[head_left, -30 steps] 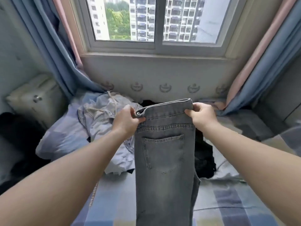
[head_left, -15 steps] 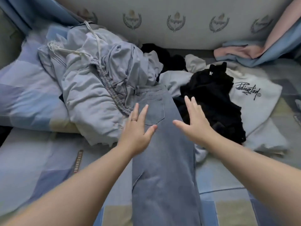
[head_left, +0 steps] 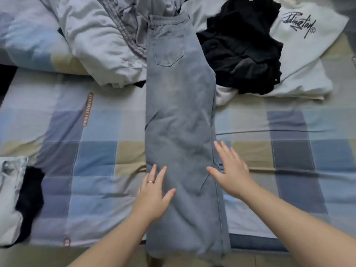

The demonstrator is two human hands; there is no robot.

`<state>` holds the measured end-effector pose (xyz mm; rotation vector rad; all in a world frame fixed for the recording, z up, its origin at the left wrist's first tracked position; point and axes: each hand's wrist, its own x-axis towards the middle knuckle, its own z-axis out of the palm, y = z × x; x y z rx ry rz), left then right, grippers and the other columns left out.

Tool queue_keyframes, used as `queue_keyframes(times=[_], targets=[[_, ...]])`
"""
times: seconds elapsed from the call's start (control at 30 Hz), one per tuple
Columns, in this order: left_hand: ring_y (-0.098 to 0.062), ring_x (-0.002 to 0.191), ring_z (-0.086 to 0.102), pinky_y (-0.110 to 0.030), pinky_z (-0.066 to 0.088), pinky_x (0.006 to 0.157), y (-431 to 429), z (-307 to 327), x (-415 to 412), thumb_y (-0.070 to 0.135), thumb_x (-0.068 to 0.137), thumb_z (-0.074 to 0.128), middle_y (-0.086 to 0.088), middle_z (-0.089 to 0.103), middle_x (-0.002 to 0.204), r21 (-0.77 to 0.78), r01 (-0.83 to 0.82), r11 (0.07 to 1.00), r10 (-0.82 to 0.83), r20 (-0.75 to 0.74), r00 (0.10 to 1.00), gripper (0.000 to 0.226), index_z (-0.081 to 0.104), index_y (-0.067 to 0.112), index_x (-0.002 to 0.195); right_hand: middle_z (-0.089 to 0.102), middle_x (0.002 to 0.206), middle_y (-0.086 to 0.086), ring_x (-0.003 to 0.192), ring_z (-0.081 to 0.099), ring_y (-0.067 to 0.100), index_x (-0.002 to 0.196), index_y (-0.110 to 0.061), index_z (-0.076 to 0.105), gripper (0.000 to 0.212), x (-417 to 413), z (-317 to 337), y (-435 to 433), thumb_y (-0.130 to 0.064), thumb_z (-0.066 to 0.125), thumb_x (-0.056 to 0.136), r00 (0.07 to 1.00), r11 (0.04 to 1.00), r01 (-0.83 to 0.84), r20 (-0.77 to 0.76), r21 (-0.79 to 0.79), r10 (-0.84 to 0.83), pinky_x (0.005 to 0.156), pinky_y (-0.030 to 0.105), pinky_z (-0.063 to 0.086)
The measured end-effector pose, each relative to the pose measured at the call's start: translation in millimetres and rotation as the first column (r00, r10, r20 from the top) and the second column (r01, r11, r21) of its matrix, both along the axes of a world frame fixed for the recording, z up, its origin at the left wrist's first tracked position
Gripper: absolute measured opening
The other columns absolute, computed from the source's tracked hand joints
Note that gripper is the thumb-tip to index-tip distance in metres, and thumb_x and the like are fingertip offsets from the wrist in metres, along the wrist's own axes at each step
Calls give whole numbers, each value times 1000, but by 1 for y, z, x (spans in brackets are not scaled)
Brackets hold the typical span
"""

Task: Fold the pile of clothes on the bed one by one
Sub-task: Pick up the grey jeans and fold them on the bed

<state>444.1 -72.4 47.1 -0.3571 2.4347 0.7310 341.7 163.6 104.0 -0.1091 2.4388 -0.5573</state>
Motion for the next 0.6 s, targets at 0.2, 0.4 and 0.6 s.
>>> queue_keyframes(times=[0.2,0.4,0.6], targets=[[-29,153,15,-42,21,123,19,-53,140,53,93,61,-3,2,169,-5,-204,979,203,144,969,88,10,29,161,15,167,-8,154,15,17,160,-32,12,80,118,-74,34,-45,59,97,993,990,60,106,-127,-47,122,50,22],[-24,138,40,-38,36,111,26,-95,177,42,88,72,-4,31,157,36,-418,908,419,-12,908,85,25,20,156,33,159,1,142,36,22,157,-22,27,74,179,-143,50,-42,62,95,978,990,122,178,-74,-107,115,40,34],[-23,101,58,-32,40,79,21,-107,173,40,93,67,4,56,107,66,-612,788,614,0,790,36,47,17,112,56,112,3,97,52,24,124,-14,48,51,179,-160,35,-39,72,88,929,930,365,85,-43,-360,75,35,39]])
